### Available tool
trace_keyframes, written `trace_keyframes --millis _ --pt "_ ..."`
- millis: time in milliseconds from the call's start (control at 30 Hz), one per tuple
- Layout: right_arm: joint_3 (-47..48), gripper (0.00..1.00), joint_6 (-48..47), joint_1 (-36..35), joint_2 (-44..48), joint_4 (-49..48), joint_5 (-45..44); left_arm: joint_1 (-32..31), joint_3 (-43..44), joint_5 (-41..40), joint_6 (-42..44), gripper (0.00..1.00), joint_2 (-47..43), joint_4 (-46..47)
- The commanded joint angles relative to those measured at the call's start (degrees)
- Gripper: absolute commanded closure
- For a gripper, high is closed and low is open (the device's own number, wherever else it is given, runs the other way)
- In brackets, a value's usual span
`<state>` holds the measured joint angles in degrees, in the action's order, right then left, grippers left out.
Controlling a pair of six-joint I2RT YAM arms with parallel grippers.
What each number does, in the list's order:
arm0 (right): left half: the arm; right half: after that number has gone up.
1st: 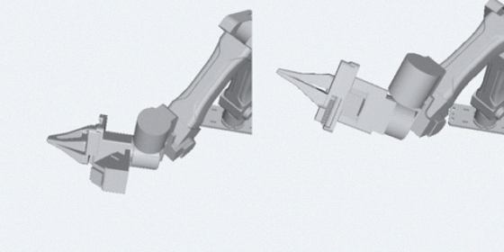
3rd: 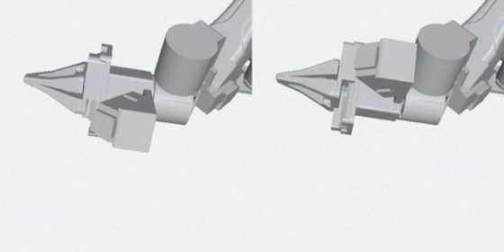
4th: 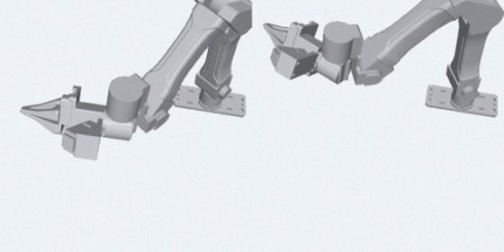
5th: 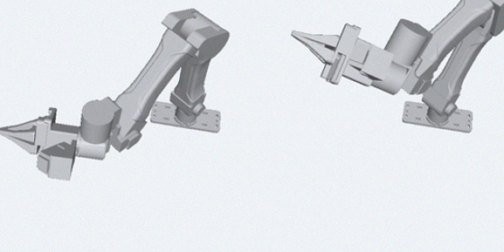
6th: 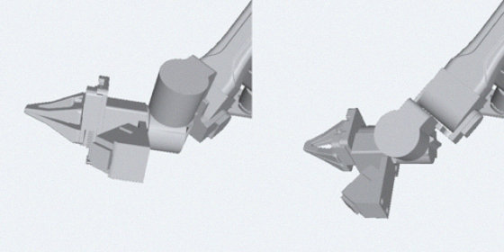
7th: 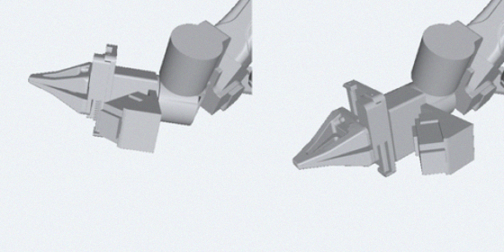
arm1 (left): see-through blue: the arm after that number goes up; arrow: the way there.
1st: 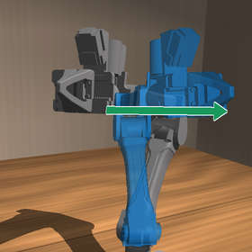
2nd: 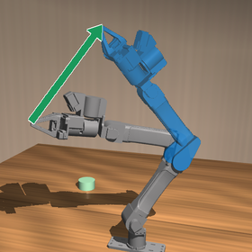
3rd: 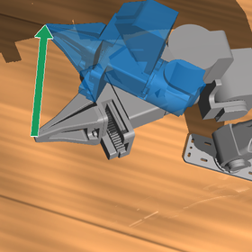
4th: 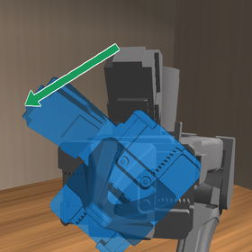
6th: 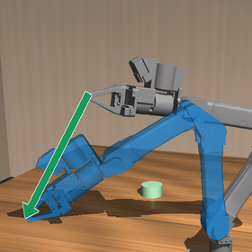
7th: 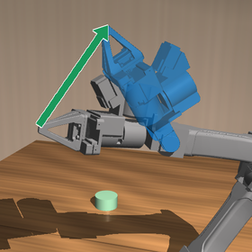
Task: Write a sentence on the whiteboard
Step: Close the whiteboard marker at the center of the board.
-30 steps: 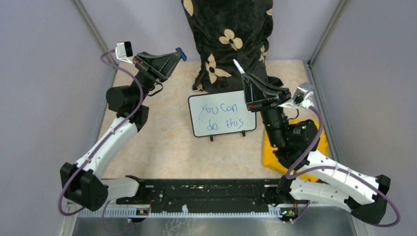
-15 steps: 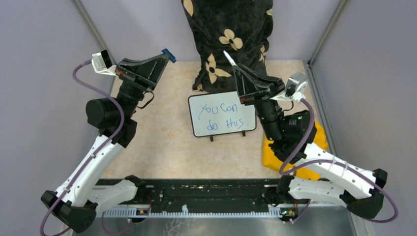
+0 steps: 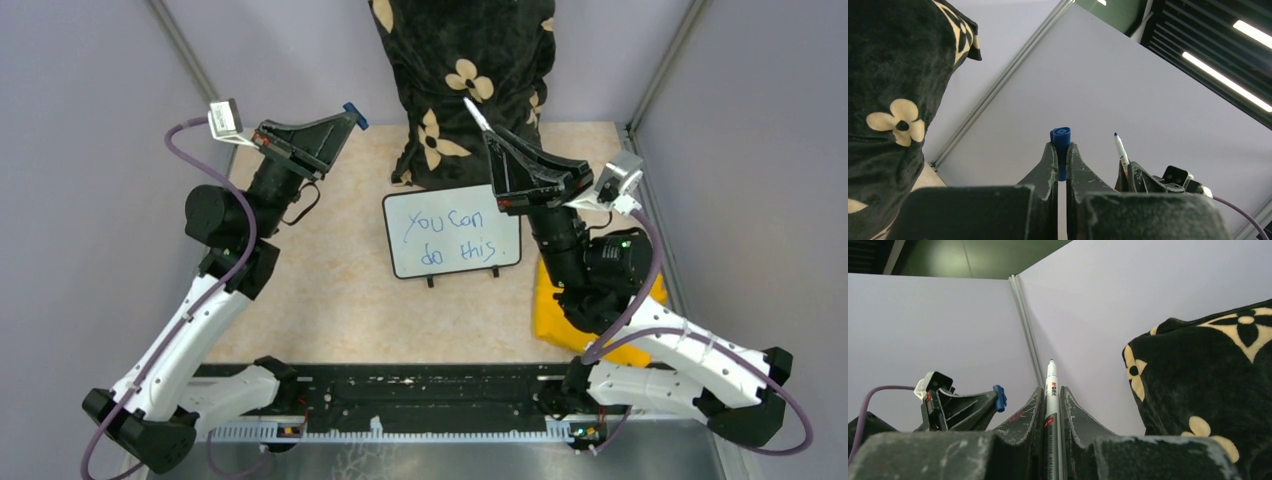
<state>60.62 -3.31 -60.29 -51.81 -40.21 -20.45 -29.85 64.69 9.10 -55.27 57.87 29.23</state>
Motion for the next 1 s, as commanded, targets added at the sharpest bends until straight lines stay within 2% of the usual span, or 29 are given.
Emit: trace_keyframes --millis 0,200,400,500,633,733,867,967 --pt "-2.3 1.00 1.5 -0.8 -0.1 -3.3 0.3 1.1 -0.3 -1.1 1.5 1.00 -0.7 -1.4" --pt "-5.6 1.00 1.9 -0.8 -0.9 -5.0 -0.2 2.1 2.0 0.4 -0.1 1.00 1.9 0.0" --pt "-3.7 1.00 2.1 -0.8 -2.6 -6.2 1.9 3.2 1.0 1.6 -3.1 1.00 1.7 4.8" --pt "-3.0 1.00 2.7 -0.8 -3.2 -7.8 2.3 4.9 -0.6 2.4 -6.8 1.00 0.9 8.8" --pt "-1.3 1.00 2.9 -0.8 -4.7 -8.8 2.5 7.2 -4.4 1.1 -17.6 1.00 -0.7 10.5" --pt "1.4 1.00 4.5 -0.9 -6.5 -8.7 5.0 7.3 -5.8 -0.3 -19.4 1.00 -1.9 12.4" --pt "4.4 1.00 1.1 -2.8 -8.5 -7.3 8.0 7.8 -5.6 0.9 -20.7 1.00 -1.3 15.9" --pt "2.4 1.00 -3.0 -5.8 -8.2 -10.2 6.9 7.8 -5.7 2.1 -22.1 1.00 -0.6 19.2"
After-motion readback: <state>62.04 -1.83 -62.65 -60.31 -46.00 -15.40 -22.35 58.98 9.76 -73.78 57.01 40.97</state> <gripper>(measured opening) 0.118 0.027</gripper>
